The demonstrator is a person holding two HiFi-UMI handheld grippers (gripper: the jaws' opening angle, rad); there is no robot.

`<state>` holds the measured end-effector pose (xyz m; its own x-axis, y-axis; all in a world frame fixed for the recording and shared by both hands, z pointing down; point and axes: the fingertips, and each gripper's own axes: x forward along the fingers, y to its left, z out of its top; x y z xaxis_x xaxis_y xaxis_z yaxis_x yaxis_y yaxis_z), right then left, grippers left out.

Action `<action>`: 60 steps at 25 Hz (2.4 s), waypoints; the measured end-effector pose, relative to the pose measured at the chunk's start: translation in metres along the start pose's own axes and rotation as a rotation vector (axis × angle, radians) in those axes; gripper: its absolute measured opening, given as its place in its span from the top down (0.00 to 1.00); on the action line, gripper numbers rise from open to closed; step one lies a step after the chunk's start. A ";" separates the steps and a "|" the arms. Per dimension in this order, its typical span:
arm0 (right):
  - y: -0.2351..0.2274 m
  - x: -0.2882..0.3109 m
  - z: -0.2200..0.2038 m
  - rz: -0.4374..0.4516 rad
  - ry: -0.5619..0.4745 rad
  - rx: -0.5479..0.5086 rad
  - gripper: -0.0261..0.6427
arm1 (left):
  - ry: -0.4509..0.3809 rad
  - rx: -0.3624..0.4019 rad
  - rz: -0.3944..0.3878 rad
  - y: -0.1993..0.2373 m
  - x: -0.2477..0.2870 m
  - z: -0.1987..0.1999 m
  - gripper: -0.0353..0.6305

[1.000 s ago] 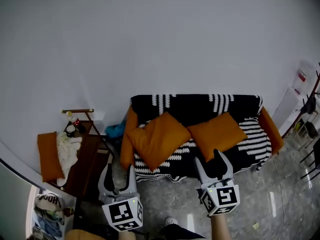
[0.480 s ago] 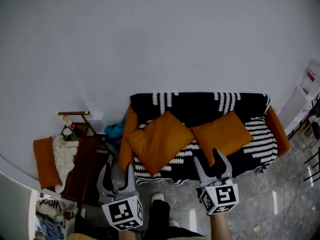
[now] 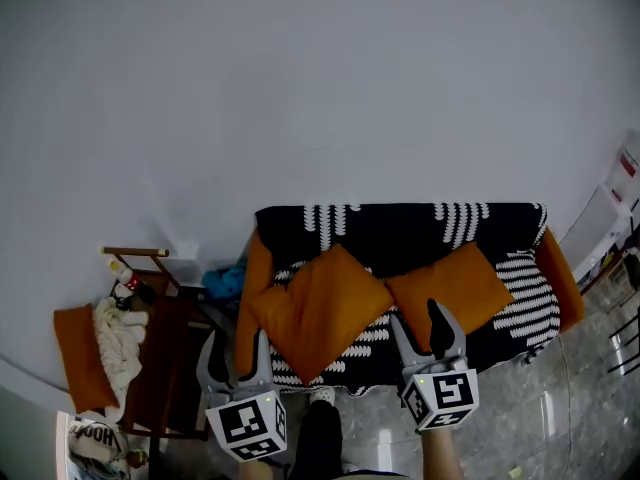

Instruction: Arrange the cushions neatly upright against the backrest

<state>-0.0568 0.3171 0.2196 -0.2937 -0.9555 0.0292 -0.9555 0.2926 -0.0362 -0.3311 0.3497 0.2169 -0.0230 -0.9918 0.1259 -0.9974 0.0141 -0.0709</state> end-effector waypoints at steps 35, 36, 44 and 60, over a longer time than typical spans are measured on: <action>-0.040 0.318 -0.064 -0.002 0.207 -0.002 0.55 | 0.251 -0.041 -0.003 0.064 0.307 -0.058 0.54; -0.041 0.323 -0.068 0.009 0.220 -0.002 0.55 | 0.264 -0.041 0.004 0.062 0.310 -0.061 0.54; -0.050 0.371 -0.126 0.122 0.341 -0.045 0.55 | 0.378 -0.076 0.057 0.058 0.332 -0.110 0.54; -0.063 0.448 -0.324 0.369 0.661 -0.221 0.52 | 0.755 -0.218 0.166 0.074 0.339 -0.326 0.52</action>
<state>-0.1368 -0.1172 0.5585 -0.4807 -0.5944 0.6446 -0.7562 0.6532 0.0384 -0.4354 0.0560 0.5774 -0.1349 -0.6219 0.7714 -0.9659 0.2562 0.0376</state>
